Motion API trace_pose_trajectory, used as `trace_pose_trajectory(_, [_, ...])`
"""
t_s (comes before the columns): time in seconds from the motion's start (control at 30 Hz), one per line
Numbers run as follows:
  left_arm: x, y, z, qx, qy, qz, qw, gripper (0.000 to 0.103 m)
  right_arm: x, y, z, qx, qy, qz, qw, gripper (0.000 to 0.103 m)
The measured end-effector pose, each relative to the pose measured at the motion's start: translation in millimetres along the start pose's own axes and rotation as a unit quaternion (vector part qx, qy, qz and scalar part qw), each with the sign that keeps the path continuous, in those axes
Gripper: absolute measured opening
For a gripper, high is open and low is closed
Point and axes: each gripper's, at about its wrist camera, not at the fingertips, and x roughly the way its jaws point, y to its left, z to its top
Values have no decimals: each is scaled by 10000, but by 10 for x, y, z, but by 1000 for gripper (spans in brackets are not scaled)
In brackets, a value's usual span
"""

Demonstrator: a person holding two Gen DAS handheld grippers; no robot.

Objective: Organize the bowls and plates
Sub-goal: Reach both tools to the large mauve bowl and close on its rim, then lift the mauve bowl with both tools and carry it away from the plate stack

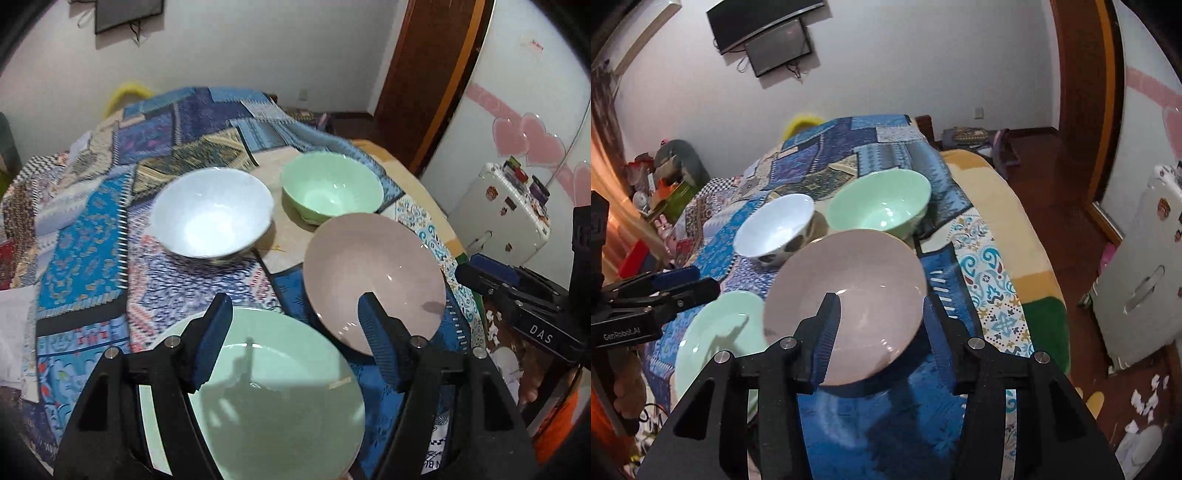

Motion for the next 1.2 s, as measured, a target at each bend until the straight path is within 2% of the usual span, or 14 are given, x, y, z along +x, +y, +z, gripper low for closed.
trace_pose_trajectory(0.2, [377,-100,80,231,300,-36,9993,69,237,-121,-42,132,178,-30,9997,43])
trace_pose_trajectory(0.37, [681,-110,109,239,648,-95,9976,55,404,-207,-91,297,349,71,9989,43])
trace_pose_trajectory(0.57, [893,-156,110,314,854,-138,9958,39,511,-235,-155,381,507,190,9978,43])
trace_pose_trajectory(0.77, [1029,-186,98,308,1071,-259,9934,31,595,-255,-190,536,567,340,9964,43])
trace_pose_trajectory(0.83, [1062,-191,89,310,1133,-313,9926,24,588,-250,-193,542,548,361,9964,41])
trace_pose_trajectory(0.9, [1094,-194,74,304,1187,-331,9919,22,603,-242,-206,543,613,436,9957,28])
trace_pose_trajectory(0.97, [1117,-200,70,298,1192,-306,9919,20,635,-227,-212,541,635,471,9954,22])
trace_pose_trajectory(1.07, [1108,-212,66,298,1182,-269,9922,20,619,-192,-218,488,563,306,9968,20])
trace_pose_trajectory(1.2, [1068,-257,51,415,1162,-213,9921,20,609,-237,-183,675,589,386,9952,20])
